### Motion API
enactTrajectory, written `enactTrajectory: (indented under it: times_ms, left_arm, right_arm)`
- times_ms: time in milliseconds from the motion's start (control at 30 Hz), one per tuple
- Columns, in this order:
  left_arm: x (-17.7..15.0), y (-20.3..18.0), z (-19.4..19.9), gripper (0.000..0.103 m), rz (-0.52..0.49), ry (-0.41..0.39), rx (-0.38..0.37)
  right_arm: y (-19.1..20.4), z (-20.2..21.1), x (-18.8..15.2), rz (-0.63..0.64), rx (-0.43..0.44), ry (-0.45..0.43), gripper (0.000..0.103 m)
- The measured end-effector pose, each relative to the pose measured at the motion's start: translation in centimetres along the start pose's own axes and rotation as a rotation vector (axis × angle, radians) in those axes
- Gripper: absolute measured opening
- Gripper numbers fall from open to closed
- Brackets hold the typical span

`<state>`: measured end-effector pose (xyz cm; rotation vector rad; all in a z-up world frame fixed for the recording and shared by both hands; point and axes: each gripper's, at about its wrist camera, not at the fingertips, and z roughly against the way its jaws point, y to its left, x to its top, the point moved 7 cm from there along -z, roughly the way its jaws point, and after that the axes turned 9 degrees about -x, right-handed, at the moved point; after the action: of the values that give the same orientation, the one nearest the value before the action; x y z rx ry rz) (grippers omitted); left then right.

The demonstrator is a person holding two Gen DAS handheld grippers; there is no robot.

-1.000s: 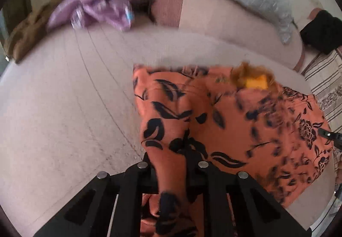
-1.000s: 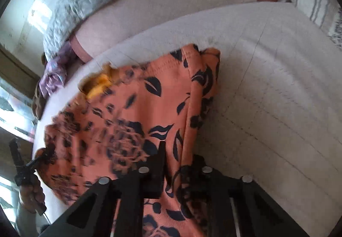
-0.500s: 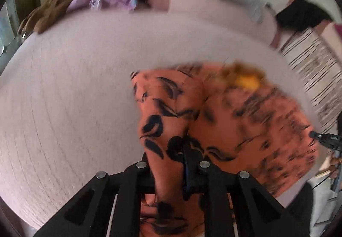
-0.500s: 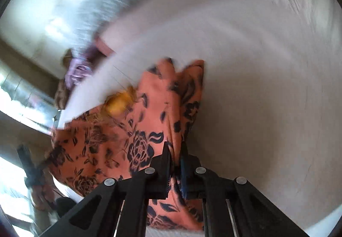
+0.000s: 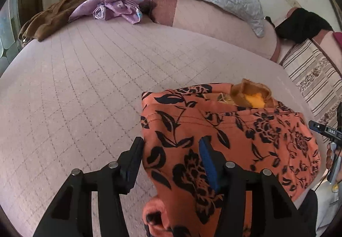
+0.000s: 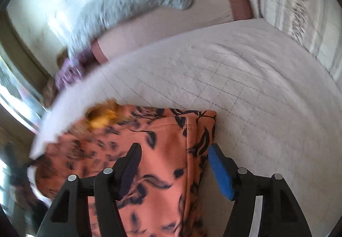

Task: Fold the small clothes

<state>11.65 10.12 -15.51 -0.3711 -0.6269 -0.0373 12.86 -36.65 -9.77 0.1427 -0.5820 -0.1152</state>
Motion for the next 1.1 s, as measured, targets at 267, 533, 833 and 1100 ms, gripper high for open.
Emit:
enactTrajectory:
  times_ms: [267, 533, 833, 1100]
  left_arm:
    - [1.1, 0.9, -1.3, 0.019, 0.017, 0.055, -0.011]
    - [3.8, -2.0, 2.8, 0.006, -0.103, -0.076, -0.025]
    - [7.1, 0.7, -4.9, 0.009, -0.079, 0.044, 0.053]
    - [6.8, 1.9, -1.9, 0.033, -0.072, -0.044, 0.149]
  right_arm:
    - [1.3, -2.9, -0.8, 0.065, -0.034, 0.095, 0.013]
    - [3.3, 2.3, 1.2, 0.099, -0.062, -0.032, 0.008]
    - [0.2, 0.9, 4.5, -0.021, -0.136, -0.092, 0.008]
    - [-1.0, -1.9, 1.8, -0.065, -0.182, -0.024, 0.069]
